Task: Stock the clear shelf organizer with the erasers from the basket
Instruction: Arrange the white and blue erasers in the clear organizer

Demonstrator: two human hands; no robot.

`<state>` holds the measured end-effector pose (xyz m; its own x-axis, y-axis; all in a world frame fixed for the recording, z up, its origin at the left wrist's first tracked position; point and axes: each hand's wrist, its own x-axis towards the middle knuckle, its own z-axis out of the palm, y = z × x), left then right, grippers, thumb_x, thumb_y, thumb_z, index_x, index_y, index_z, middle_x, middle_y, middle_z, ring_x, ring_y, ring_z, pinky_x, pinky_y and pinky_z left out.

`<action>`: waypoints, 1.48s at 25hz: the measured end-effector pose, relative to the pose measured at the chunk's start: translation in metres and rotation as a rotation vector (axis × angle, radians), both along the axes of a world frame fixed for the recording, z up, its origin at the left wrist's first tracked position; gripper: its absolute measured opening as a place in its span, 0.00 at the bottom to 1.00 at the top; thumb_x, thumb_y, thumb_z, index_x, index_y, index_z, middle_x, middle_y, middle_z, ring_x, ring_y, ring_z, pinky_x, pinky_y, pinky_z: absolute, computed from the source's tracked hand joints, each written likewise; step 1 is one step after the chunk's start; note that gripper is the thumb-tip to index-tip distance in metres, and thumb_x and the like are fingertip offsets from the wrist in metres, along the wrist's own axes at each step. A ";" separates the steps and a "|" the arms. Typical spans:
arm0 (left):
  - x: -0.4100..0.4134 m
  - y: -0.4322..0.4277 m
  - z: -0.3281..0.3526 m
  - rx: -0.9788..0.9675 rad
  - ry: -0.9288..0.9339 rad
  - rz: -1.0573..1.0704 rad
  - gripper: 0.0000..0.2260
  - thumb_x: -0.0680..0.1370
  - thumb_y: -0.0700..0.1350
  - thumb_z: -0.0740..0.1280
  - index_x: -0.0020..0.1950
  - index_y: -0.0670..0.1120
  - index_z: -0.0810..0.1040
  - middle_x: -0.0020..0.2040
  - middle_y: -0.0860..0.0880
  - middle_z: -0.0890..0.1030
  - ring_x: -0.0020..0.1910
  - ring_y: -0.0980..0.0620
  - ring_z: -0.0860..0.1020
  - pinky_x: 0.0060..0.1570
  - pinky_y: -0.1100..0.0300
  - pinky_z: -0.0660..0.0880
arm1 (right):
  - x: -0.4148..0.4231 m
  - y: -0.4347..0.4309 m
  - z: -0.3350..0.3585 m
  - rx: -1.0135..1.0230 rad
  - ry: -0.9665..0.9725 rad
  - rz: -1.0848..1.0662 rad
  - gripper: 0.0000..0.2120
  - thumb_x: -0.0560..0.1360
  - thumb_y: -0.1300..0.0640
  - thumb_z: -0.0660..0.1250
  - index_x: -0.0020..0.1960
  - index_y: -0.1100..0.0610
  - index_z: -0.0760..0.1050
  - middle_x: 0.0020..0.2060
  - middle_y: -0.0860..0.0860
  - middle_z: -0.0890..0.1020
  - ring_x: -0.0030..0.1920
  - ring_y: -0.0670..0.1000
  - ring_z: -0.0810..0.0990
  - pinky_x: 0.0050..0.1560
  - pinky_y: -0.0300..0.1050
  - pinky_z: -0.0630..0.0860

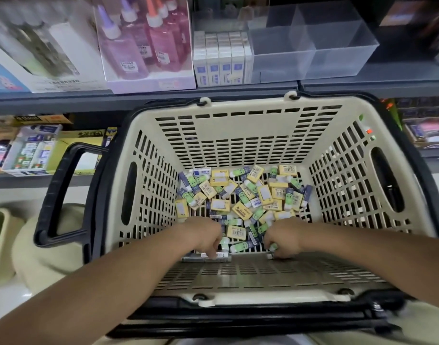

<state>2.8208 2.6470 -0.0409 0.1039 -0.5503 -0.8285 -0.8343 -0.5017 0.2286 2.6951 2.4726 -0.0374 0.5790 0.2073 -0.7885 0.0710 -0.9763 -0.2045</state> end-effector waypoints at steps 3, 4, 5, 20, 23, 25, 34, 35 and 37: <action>-0.005 -0.002 -0.002 -0.055 -0.111 -0.130 0.11 0.72 0.51 0.71 0.45 0.44 0.79 0.40 0.49 0.79 0.39 0.50 0.77 0.33 0.58 0.69 | -0.001 0.000 -0.007 -0.038 -0.043 0.041 0.16 0.74 0.50 0.64 0.61 0.50 0.75 0.56 0.51 0.79 0.55 0.54 0.76 0.43 0.43 0.70; -0.003 -0.003 -0.002 -0.059 -0.103 -0.125 0.09 0.73 0.50 0.71 0.43 0.44 0.79 0.38 0.49 0.78 0.37 0.50 0.75 0.32 0.59 0.68 | 0.000 -0.002 -0.008 -0.027 -0.040 0.030 0.16 0.74 0.51 0.65 0.60 0.50 0.76 0.55 0.50 0.80 0.55 0.54 0.77 0.42 0.43 0.70; 0.000 -0.003 -0.001 -0.049 -0.056 -0.063 0.06 0.74 0.48 0.70 0.42 0.46 0.78 0.39 0.48 0.78 0.36 0.51 0.74 0.34 0.58 0.69 | 0.002 -0.003 -0.007 -0.005 -0.029 0.001 0.15 0.73 0.51 0.65 0.59 0.51 0.77 0.55 0.50 0.80 0.54 0.53 0.77 0.41 0.43 0.70; 0.026 -0.018 0.019 -0.261 0.551 1.077 0.08 0.78 0.40 0.63 0.55 0.40 0.70 0.46 0.47 0.82 0.46 0.52 0.81 0.53 0.54 0.78 | 0.002 -0.005 -0.005 -0.066 0.099 0.065 0.11 0.74 0.55 0.63 0.54 0.57 0.79 0.50 0.54 0.80 0.51 0.56 0.78 0.38 0.43 0.70; 0.026 -0.016 0.018 -0.231 0.611 1.180 0.09 0.78 0.40 0.62 0.57 0.42 0.69 0.44 0.46 0.84 0.48 0.50 0.82 0.49 0.52 0.79 | 0.003 -0.009 -0.002 0.017 0.200 -0.054 0.14 0.74 0.56 0.66 0.57 0.58 0.78 0.54 0.54 0.80 0.52 0.54 0.77 0.43 0.41 0.69; 0.021 -0.017 0.017 -0.196 0.611 1.174 0.13 0.79 0.39 0.61 0.62 0.42 0.66 0.46 0.45 0.83 0.47 0.49 0.82 0.46 0.54 0.79 | 0.007 -0.009 0.004 0.128 0.234 -0.191 0.14 0.73 0.56 0.67 0.57 0.61 0.78 0.48 0.52 0.80 0.45 0.49 0.76 0.41 0.38 0.69; 0.014 -0.027 0.022 -0.188 1.010 1.309 0.17 0.75 0.61 0.62 0.54 0.51 0.74 0.45 0.50 0.81 0.48 0.52 0.80 0.50 0.53 0.77 | 0.042 0.011 0.028 0.615 -0.131 -1.042 0.11 0.71 0.51 0.71 0.43 0.56 0.71 0.28 0.49 0.80 0.24 0.44 0.76 0.23 0.37 0.68; 0.014 -0.028 0.024 -0.209 1.017 1.307 0.16 0.74 0.60 0.64 0.54 0.50 0.75 0.44 0.50 0.82 0.46 0.52 0.81 0.47 0.54 0.78 | 0.046 0.013 0.030 0.676 -0.163 -1.084 0.10 0.71 0.53 0.71 0.44 0.56 0.73 0.27 0.49 0.81 0.24 0.44 0.76 0.23 0.37 0.70; 0.018 -0.030 0.027 -0.264 0.933 1.385 0.15 0.76 0.54 0.64 0.56 0.45 0.75 0.41 0.48 0.81 0.42 0.51 0.80 0.42 0.55 0.77 | 0.054 0.015 0.034 0.815 -0.170 -1.157 0.07 0.72 0.57 0.71 0.46 0.57 0.75 0.31 0.50 0.82 0.28 0.44 0.78 0.26 0.36 0.73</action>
